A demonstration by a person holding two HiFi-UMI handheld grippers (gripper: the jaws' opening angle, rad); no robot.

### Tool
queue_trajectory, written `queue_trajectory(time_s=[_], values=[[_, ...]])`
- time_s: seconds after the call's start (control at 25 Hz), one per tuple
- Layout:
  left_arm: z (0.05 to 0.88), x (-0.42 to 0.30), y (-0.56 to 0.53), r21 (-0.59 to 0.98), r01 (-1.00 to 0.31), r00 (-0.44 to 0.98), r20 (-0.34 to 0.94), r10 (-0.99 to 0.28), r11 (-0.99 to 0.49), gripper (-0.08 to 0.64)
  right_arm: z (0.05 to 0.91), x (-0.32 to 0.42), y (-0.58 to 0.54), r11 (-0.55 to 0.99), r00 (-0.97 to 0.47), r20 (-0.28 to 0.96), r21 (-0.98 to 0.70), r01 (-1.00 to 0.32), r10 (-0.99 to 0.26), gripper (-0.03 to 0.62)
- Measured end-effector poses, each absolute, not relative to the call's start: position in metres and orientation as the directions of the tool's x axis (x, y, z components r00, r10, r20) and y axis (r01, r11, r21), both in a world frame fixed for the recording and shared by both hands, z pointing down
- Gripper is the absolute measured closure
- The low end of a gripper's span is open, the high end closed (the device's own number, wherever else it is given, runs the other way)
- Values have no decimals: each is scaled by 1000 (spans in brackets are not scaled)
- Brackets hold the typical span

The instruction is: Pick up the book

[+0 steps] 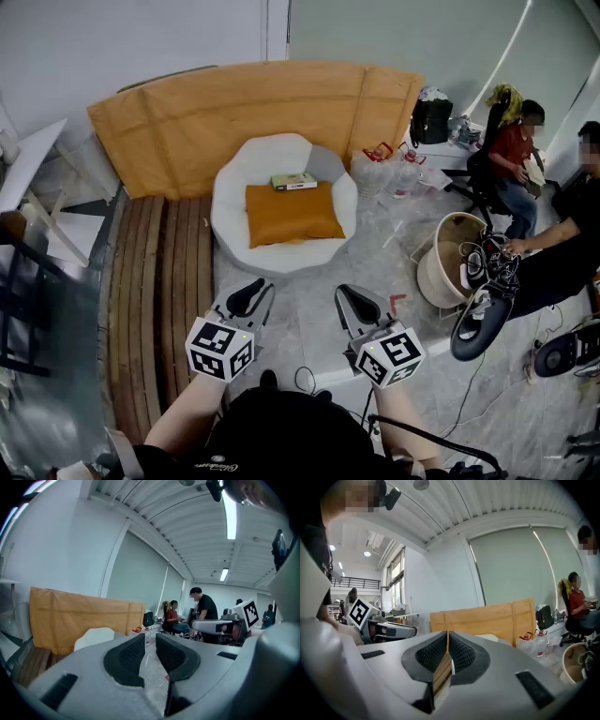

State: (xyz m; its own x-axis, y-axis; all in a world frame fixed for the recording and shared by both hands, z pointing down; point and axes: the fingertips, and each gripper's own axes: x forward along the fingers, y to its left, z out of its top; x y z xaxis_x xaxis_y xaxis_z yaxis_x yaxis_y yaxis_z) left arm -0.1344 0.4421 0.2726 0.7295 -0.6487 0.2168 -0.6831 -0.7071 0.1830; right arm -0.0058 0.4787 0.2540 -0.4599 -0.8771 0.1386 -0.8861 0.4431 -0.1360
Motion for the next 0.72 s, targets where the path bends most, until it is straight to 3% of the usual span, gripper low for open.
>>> queue_trajectory(time_s=[0.72], values=[[291, -189, 376, 225, -653, 757, 214, -617, -723, 497, 262, -59, 419, 386, -407, 156, -147, -911, -900, 581]])
